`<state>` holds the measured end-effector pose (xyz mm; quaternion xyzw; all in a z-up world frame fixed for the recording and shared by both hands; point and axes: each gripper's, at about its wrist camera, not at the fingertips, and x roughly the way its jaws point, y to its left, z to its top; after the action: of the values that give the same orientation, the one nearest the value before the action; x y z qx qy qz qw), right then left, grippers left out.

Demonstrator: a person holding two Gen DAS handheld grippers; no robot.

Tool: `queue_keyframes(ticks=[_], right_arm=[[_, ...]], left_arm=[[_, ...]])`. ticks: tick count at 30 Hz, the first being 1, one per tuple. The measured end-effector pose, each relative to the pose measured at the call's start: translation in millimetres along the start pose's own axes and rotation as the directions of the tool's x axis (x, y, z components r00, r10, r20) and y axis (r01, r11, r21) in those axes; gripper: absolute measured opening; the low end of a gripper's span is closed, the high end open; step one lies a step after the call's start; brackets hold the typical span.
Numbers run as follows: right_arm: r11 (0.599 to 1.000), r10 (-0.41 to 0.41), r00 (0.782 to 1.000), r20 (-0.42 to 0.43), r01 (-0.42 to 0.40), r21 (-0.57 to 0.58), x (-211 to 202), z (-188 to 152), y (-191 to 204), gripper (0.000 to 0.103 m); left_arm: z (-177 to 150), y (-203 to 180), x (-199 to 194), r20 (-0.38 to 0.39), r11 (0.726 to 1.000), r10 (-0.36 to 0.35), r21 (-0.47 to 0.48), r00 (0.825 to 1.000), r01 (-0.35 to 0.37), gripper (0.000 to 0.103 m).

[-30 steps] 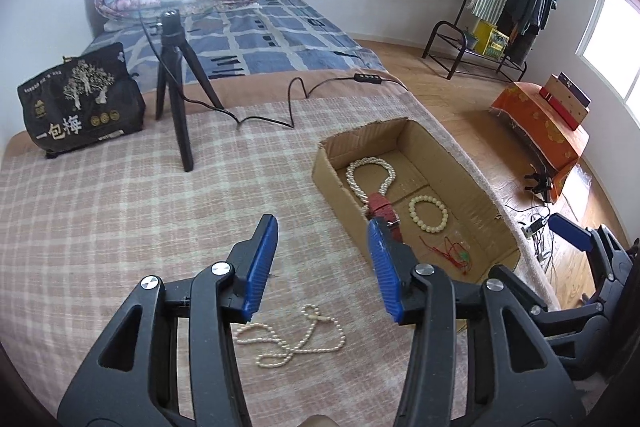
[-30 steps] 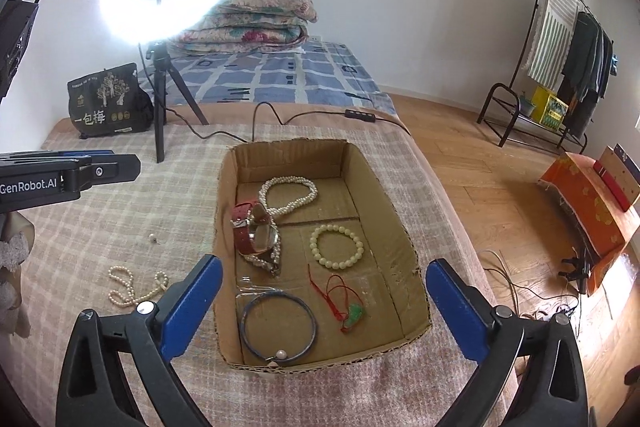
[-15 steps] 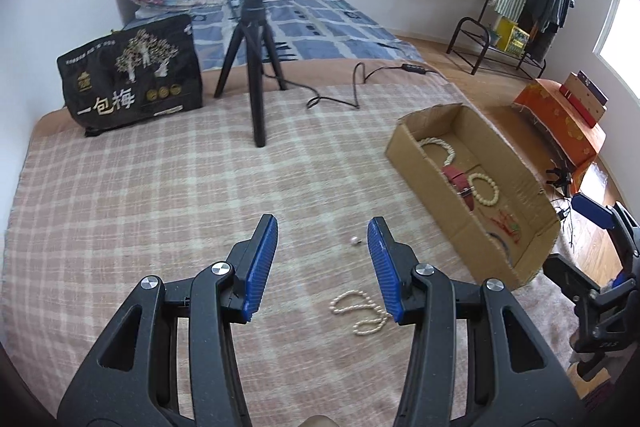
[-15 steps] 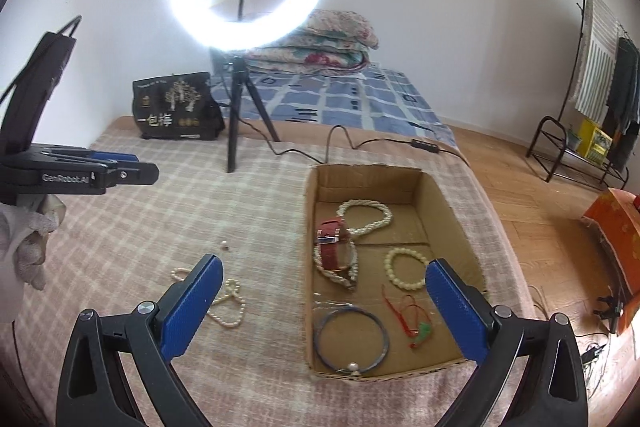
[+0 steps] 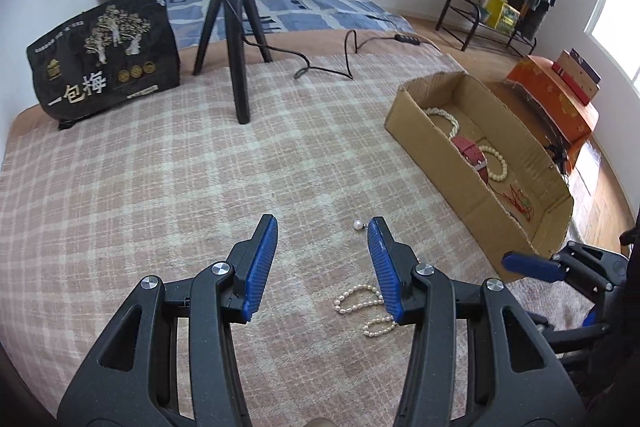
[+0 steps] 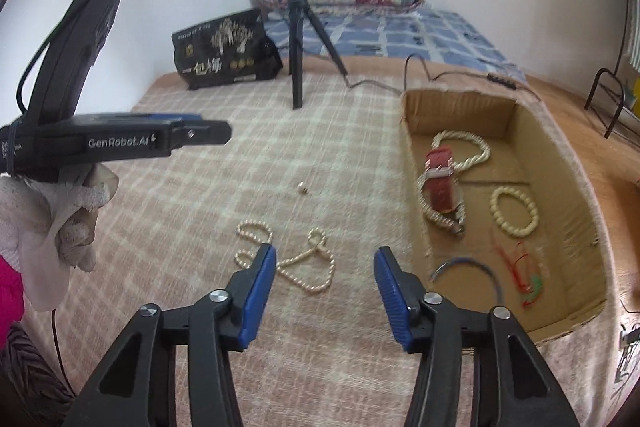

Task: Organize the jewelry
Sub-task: 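Move both tools back toward the pearl strand and pearl stud earring, then grasp the pearl stud earring with the left tool while the right tool grasps the pearl strand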

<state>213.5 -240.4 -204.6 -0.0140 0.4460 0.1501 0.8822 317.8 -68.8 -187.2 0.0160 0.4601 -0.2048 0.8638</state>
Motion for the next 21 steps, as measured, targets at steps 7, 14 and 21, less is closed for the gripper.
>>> queue_keyframes(ticks=[7, 14, 21], right_arm=[[1.000, -0.020, 0.998, -0.064, 0.019, -0.011, 27.7, -9.0, 4.6, 0.042], [1.000, -0.029, 0.994, -0.102, 0.029, 0.004, 47.5, -10.0, -1.3, 0.033], [0.999, -0.041, 0.992, -0.116, 0.040, -0.004, 59.6, -9.8, -0.9, 0.031]], left_arm=[[-1.6, -8.0, 23.4, -0.044, 1.000, -0.023, 0.013, 0.999, 0.024, 0.048], [-4.6, -10.5, 46.0, -0.082, 0.999, -0.030, 0.012, 0.996, 0.031, 0.048], [-6.0, -16.8, 66.6, -0.103, 0.999, -0.028, 0.031, 0.994, 0.031, 0.048]])
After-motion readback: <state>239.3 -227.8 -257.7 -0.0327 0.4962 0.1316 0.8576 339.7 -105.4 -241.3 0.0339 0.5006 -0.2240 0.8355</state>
